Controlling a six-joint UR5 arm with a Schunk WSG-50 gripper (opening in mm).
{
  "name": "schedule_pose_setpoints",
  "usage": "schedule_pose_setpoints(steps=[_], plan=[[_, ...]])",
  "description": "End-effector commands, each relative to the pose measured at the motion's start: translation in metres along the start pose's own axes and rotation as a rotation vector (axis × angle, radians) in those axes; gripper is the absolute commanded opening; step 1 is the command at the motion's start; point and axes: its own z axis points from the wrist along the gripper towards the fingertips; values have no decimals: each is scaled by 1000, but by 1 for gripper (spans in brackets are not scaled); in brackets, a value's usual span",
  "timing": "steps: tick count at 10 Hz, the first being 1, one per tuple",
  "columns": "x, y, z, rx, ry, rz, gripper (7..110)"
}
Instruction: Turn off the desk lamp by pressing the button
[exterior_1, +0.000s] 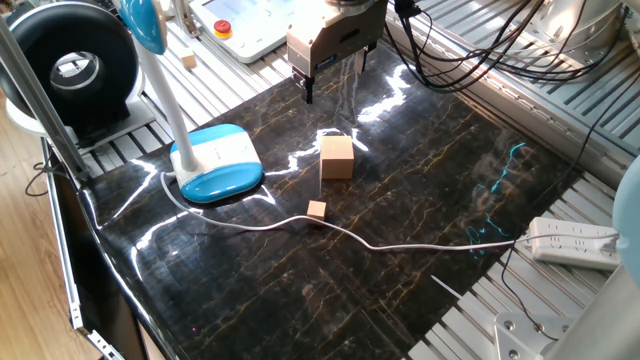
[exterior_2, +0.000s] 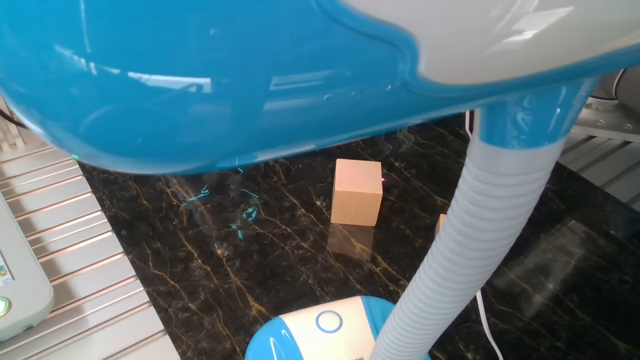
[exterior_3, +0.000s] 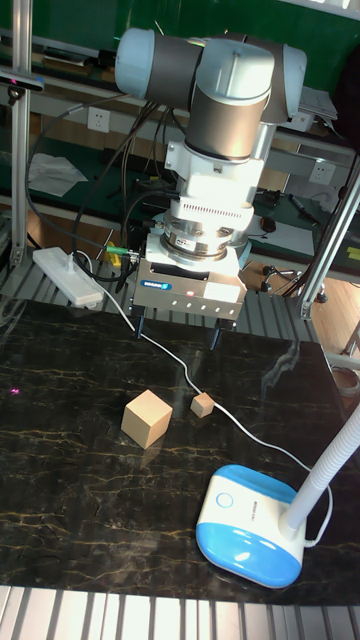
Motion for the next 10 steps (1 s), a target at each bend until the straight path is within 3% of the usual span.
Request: schedule_pose_setpoints(steps=[1,2,4,6,10], plan=[[-28,29,-4,-114,-100,124,109],[-41,30,-11,-125,-105,120,7],[-57,25,-18,-123,-86,105,7],[-81,21,-22,-93,-63,103,7],[-115,28,-2,-101,-100,103,7]])
